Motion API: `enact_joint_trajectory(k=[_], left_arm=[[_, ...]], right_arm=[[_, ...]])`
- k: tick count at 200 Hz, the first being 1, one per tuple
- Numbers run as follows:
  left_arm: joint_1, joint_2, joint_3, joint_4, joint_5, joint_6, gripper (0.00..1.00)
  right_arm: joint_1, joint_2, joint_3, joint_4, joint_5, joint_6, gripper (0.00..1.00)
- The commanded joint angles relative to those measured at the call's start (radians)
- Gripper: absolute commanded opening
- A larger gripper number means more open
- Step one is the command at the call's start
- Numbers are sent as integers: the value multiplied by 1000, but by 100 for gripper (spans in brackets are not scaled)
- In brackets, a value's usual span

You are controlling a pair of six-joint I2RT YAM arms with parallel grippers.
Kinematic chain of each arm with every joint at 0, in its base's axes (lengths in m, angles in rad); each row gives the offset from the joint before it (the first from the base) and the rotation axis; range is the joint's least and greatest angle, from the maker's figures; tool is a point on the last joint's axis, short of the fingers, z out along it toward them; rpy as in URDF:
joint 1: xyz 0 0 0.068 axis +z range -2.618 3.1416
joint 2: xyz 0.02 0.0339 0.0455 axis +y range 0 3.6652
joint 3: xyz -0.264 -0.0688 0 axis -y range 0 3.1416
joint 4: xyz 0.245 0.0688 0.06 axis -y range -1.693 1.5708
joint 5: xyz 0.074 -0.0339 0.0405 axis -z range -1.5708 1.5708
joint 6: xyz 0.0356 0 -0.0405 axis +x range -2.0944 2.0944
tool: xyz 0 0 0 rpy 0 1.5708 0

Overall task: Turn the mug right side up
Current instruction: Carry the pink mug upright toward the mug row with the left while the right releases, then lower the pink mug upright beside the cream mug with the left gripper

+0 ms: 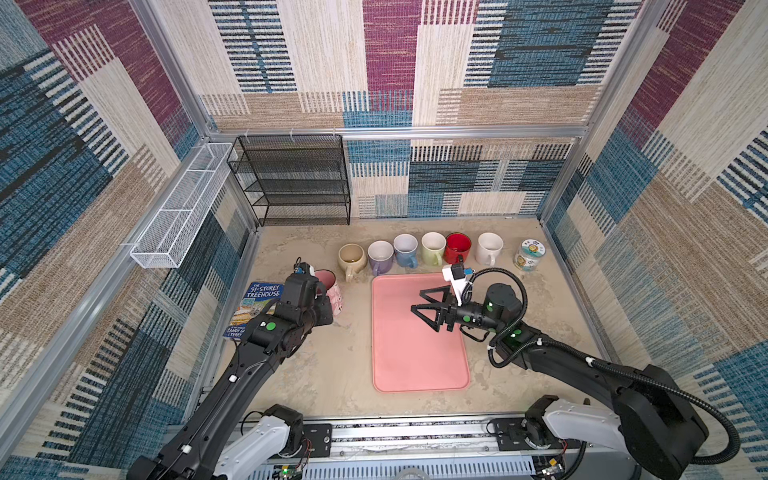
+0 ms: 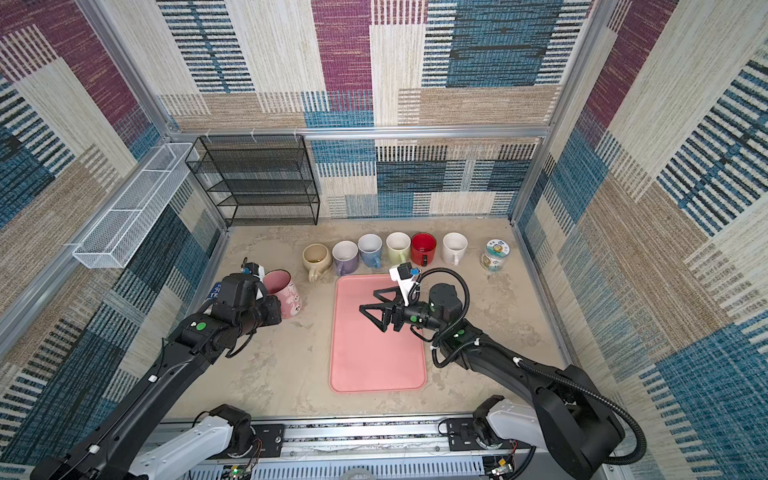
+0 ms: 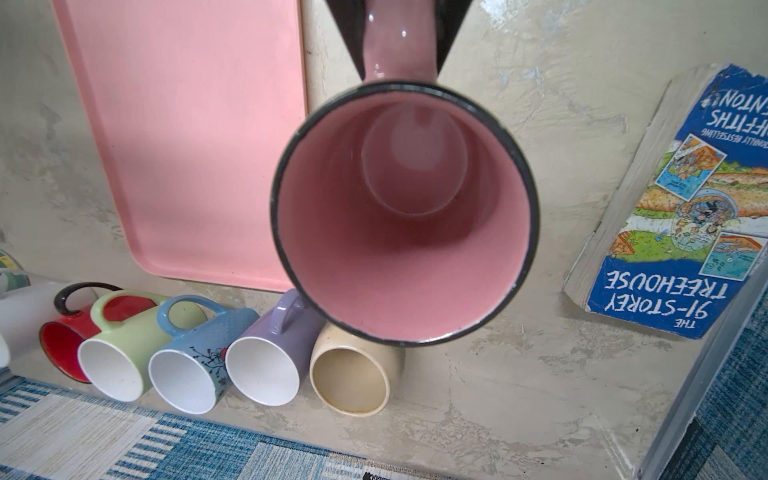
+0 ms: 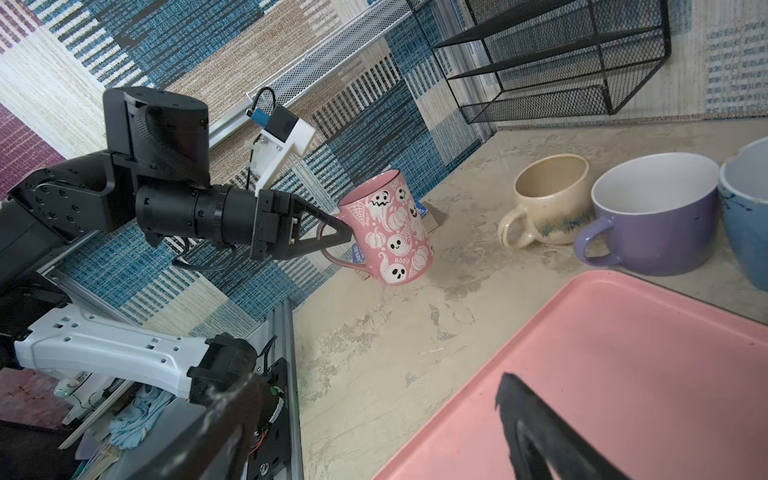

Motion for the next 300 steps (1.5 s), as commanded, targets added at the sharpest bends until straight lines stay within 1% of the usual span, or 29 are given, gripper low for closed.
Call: enact_joint_trajectory(k=[1, 39, 53, 74, 88, 123, 162, 196, 251, 266, 300], left_arm=[[37, 15, 11, 86, 1, 59, 0], [161, 53, 4, 154, 105, 56, 0], [186, 80, 28, 159, 105, 73, 0], [199, 137, 73, 148, 81, 101, 0], [211, 159, 75, 167, 68, 110, 0], [266, 210, 78, 225, 106, 115, 0], [284, 275, 97, 316, 99, 157, 0], [298, 313, 65, 454, 132, 197, 0], [336, 425, 67, 545, 165, 217, 0], [347, 455, 66, 582, 197, 227, 0], [349, 524, 96, 619, 226, 242, 0]], right_arm=[[0, -7, -2, 31, 12, -4, 91], [0, 4, 0, 35, 19, -6, 90], [0, 10, 1, 37, 17, -6, 91], [0, 12, 3, 40, 15, -4, 91], [0, 4, 4, 39, 16, -4, 91], [0, -3, -2, 51, 15, 2, 91], [0, -10, -5, 55, 18, 7, 91], [1, -14, -5, 48, 30, -3, 91], [0, -21, -5, 35, 48, -20, 91], [0, -24, -6, 35, 51, -23, 91], [0, -15, -3, 30, 52, -29, 91]])
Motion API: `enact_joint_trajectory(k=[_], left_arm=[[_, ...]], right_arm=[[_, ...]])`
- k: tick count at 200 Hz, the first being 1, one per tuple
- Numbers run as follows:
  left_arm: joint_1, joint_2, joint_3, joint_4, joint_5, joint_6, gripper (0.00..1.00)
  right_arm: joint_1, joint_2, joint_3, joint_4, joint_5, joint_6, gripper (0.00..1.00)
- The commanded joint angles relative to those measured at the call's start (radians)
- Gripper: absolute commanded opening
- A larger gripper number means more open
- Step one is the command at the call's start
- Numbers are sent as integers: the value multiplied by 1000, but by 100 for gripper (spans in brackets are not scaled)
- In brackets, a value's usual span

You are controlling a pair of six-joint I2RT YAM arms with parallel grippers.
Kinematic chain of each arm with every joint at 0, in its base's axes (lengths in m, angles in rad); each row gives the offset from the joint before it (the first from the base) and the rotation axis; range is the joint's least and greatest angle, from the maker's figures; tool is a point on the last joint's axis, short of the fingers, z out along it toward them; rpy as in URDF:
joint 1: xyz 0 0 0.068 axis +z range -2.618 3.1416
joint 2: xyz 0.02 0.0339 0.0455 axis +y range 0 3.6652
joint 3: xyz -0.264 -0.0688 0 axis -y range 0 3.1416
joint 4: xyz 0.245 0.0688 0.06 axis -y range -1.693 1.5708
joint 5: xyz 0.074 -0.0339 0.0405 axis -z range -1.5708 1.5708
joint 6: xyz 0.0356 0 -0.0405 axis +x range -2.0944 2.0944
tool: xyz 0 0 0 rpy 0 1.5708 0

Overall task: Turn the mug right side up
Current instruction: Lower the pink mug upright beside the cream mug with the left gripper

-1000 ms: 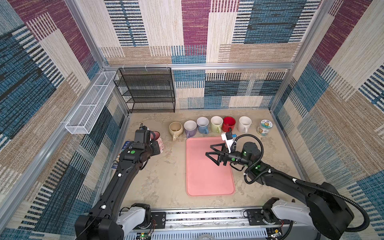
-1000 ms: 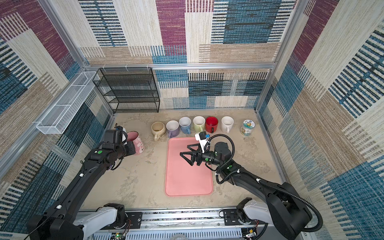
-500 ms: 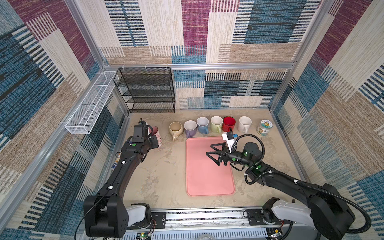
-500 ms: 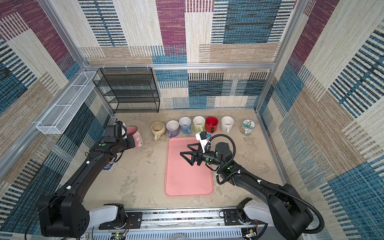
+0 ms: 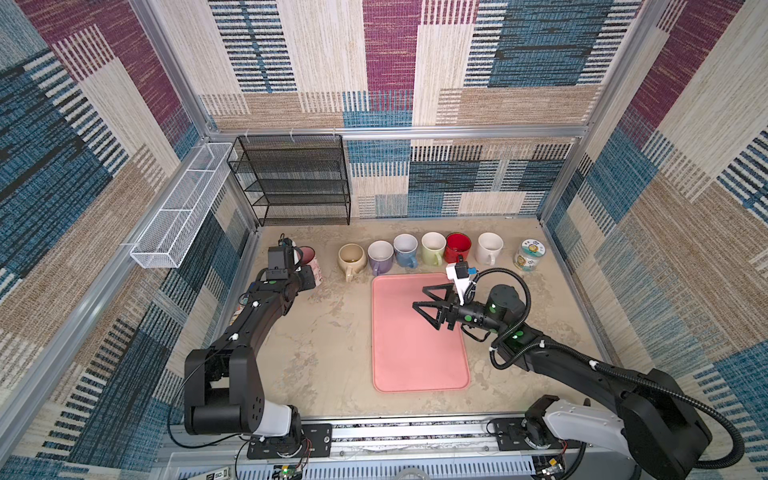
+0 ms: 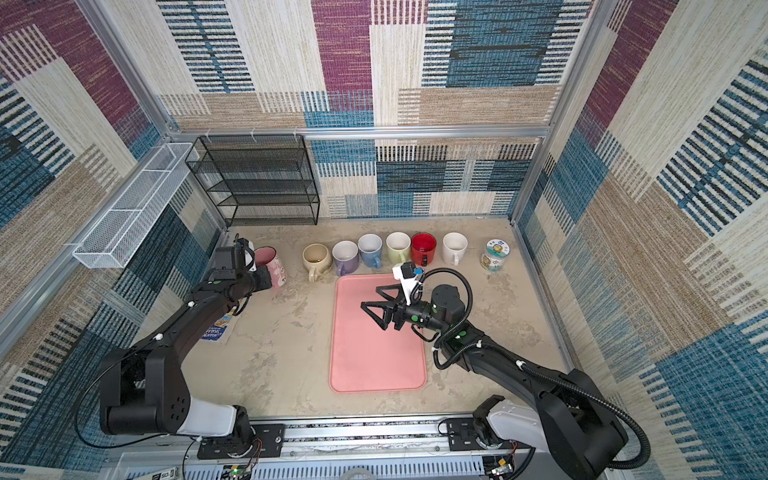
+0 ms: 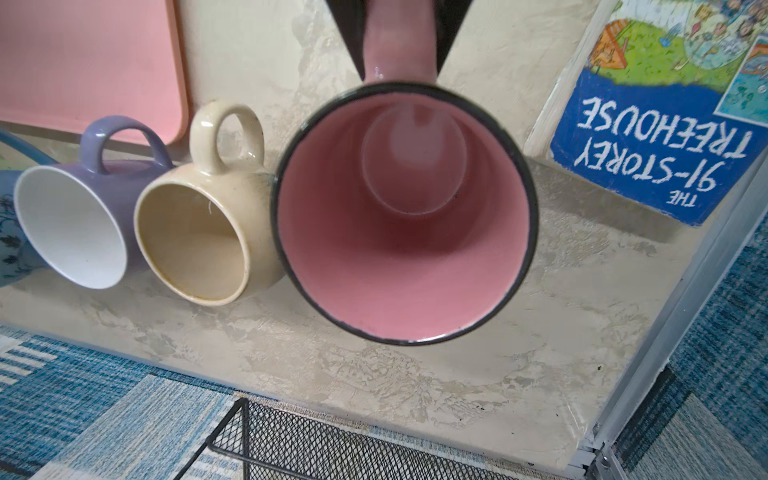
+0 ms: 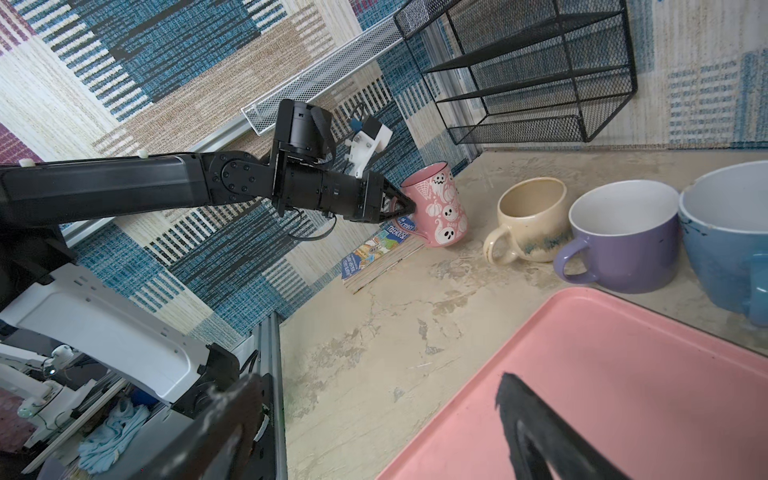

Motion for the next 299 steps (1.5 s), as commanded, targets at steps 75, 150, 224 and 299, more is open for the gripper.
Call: enact_joint_trajectory(k=[75, 150, 224, 299], left_arm=[[-2, 195, 106, 212, 73, 50, 0], [-11, 250, 149, 195, 78, 73, 0], [-17, 213, 89, 189, 52, 108, 19], [-47, 183, 113, 105, 33, 110, 32]], right_arm=[[0, 6, 3, -4, 43, -40, 91], [0, 16, 4, -5, 53, -49, 91], [0, 19, -8, 7, 77, -51, 91], [0, -35, -28, -2, 146, -78, 91]])
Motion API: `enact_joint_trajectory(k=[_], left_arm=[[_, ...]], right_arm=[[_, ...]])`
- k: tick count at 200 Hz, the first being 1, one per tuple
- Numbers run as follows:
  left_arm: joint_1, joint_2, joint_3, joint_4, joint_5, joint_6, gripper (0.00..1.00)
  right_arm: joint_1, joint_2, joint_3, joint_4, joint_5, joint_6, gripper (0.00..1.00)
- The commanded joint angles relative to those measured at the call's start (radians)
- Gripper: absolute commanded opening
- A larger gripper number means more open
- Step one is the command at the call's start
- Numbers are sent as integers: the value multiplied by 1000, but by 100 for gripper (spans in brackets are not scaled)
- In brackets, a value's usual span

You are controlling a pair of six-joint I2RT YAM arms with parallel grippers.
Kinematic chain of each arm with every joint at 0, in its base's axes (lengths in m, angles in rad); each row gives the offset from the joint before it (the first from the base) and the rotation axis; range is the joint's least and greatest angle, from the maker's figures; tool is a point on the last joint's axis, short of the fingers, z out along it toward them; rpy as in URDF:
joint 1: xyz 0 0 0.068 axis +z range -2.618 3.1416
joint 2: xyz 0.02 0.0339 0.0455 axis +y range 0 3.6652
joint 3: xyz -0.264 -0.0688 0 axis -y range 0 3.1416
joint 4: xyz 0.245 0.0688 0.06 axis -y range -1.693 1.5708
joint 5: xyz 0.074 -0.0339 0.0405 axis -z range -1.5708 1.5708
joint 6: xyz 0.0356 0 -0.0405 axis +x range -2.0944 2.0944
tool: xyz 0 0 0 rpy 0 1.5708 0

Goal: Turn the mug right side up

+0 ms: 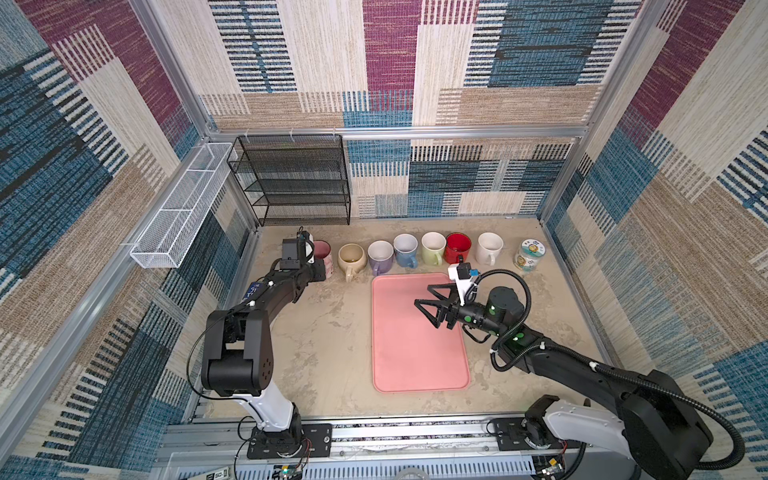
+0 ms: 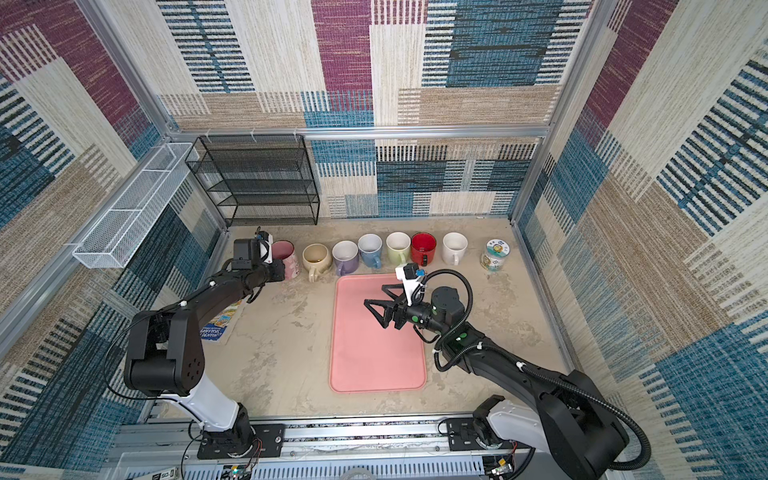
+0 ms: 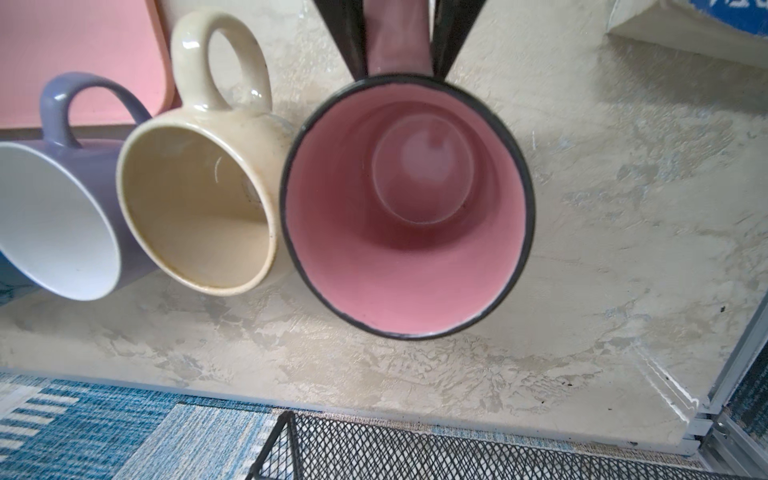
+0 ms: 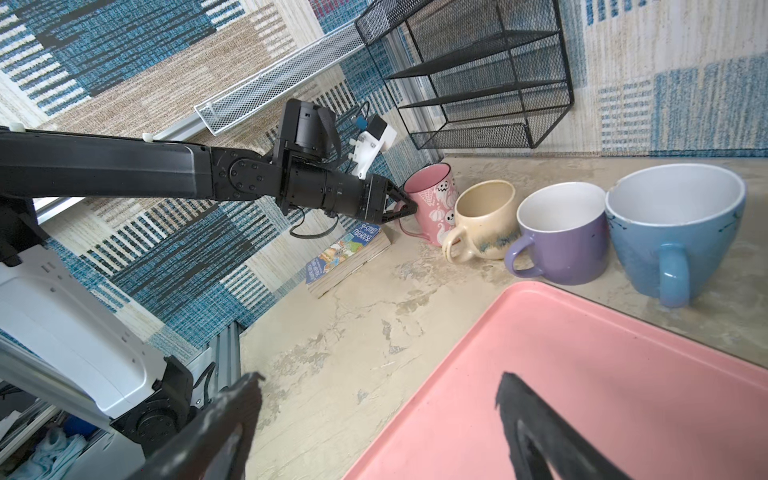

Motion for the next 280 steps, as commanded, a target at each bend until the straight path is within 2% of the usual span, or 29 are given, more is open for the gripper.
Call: enact_joint_trajectory(k=[1, 35, 52, 63, 77, 89, 118, 153, 166, 194, 213, 243, 280], left_arm=[[-7, -19, 14, -11, -16, 12, 33], [-8, -60, -7, -29, -36, 12, 36], [-10, -92, -12, -49, -51, 6, 40], [-9, -116, -12, -70, -60, 1, 53], [-10, -158, -22, -82, -60, -1, 82], [-9, -195, -36, -87, -58, -6, 99], [-9, -293, -76, -98, -80, -22, 99], [-9, -393, -164, -67, -254, -80, 99], [-8, -406, -206, -21, -292, -73, 99], [-10, -410, -331, 176, -288, -13, 99], [-11, -382, -352, 215, -306, 3, 99], [-8, -300, -370, 275, -283, 78, 99], [8, -159, -345, 310, -268, 105, 99]], right_arm=[[0, -17, -4, 19, 41, -19, 91], [0, -34, -4, 8, 54, -27, 91], [0, -44, -3, -7, 79, -38, 91], [0, -45, 4, -26, 105, -50, 91], [0, -41, 8, -43, 141, -67, 92], [0, -46, 8, -46, 173, -86, 94], [-2, -54, 14, -59, 301, -137, 99], [-3, -40, 25, -94, 558, -218, 100], [-5, -37, 19, -96, 673, -246, 100], [-31, -8, 1, -80, 899, -296, 100], [-48, 24, -62, 52, 1013, -394, 100], [-146, 57, -154, 242, 1044, -449, 100], [-301, 105, -138, 219, 1058, -405, 100]])
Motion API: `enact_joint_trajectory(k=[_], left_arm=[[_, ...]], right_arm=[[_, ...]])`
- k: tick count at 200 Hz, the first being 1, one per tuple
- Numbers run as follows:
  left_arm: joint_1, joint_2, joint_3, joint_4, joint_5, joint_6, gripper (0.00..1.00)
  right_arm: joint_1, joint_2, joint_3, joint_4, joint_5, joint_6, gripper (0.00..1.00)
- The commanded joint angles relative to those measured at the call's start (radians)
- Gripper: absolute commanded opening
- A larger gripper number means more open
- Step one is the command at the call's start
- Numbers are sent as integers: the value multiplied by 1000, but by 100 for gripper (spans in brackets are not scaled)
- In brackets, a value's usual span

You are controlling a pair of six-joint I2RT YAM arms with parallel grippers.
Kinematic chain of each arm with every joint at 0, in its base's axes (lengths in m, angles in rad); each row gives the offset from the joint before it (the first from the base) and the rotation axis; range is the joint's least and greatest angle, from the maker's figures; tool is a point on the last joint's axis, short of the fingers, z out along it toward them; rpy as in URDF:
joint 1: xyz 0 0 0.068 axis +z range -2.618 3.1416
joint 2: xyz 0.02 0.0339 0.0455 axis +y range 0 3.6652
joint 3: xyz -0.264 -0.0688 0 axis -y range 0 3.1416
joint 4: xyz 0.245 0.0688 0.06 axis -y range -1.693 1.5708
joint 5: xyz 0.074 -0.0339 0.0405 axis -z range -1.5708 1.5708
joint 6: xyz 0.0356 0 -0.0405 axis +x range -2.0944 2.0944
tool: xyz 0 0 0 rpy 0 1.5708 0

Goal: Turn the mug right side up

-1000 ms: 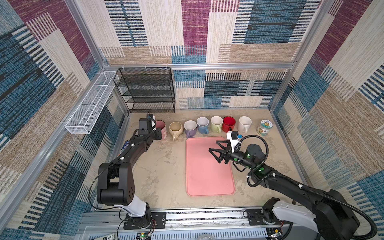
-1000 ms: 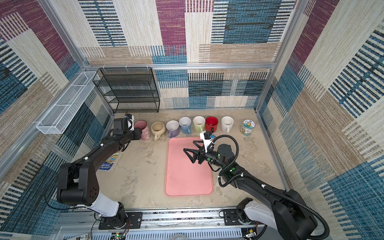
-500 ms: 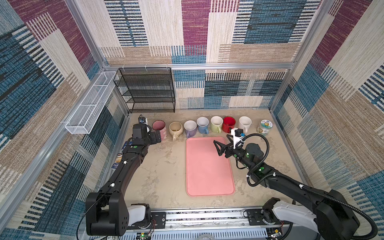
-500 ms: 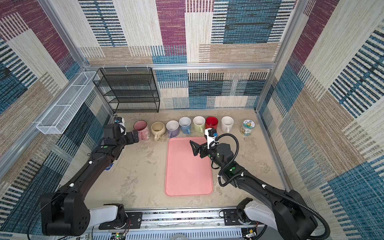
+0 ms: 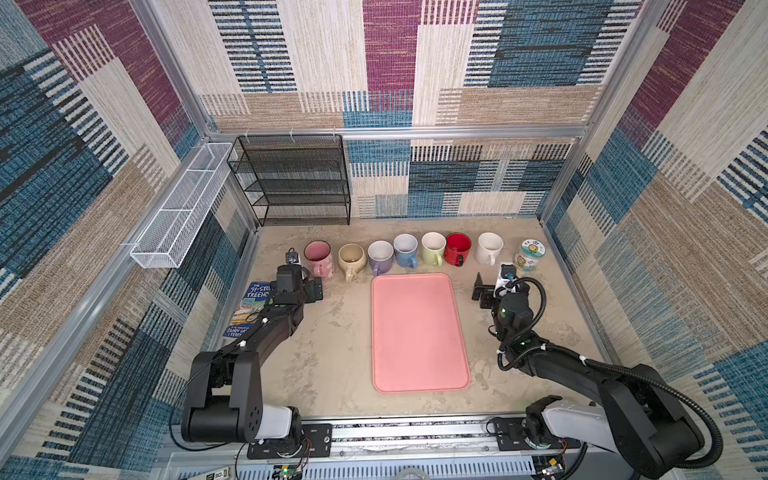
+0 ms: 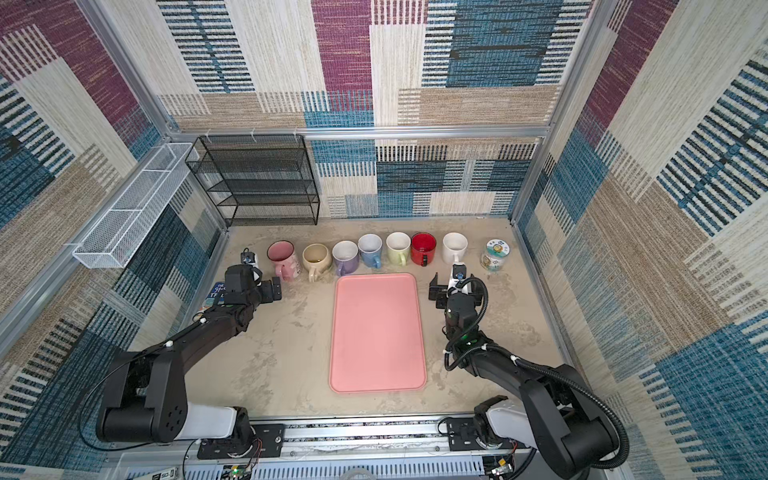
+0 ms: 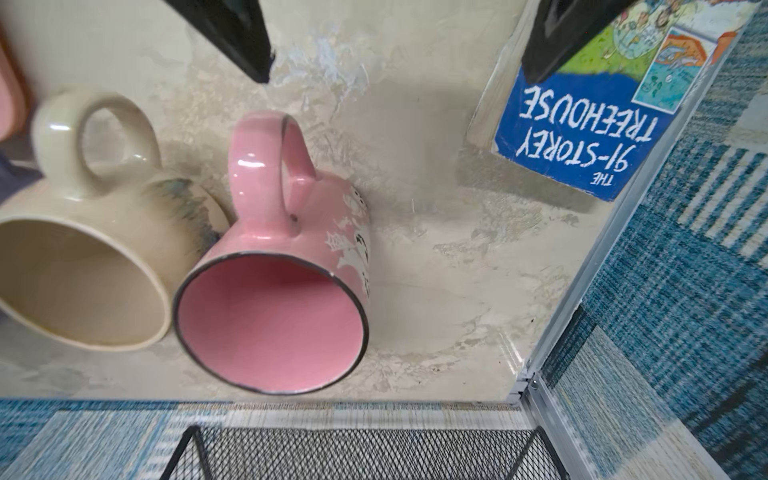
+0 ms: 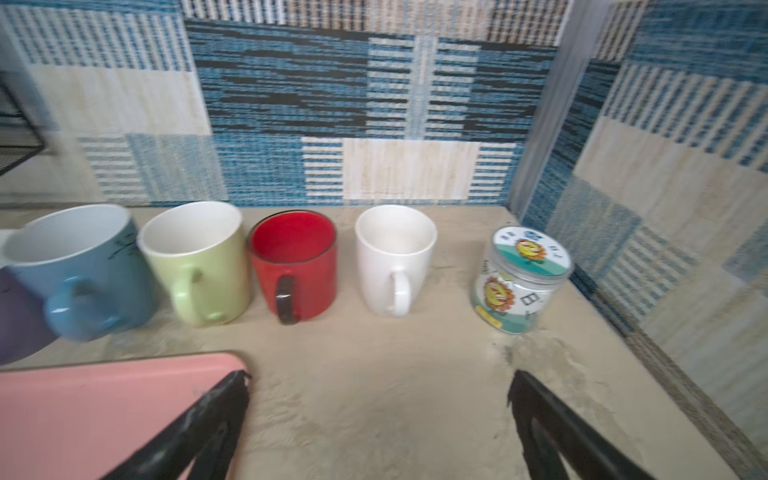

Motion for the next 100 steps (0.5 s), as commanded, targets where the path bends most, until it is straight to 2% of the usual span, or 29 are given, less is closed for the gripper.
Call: enact_joint_trajectory(k=[1, 26, 50, 76, 85, 100], left_arm=[[12, 65, 20, 67, 16, 41, 99], [34, 120, 17, 128, 58, 21, 99], [43, 168, 37, 136, 98, 31, 99], [51, 192, 71, 93, 122, 31, 99], [58, 192, 69, 98, 136, 27, 99], [64, 190, 67, 100, 152, 23, 99]], right_arm=[[-64, 30, 13, 68, 54, 5, 100], [-143, 91, 6, 94, 64, 38, 100], [-181, 183, 23, 143, 68, 8, 100], [-205, 302, 67, 186, 35, -8, 100], [-213, 332, 119, 107, 16, 15, 100], [-220, 381, 150, 136, -22, 25, 100]])
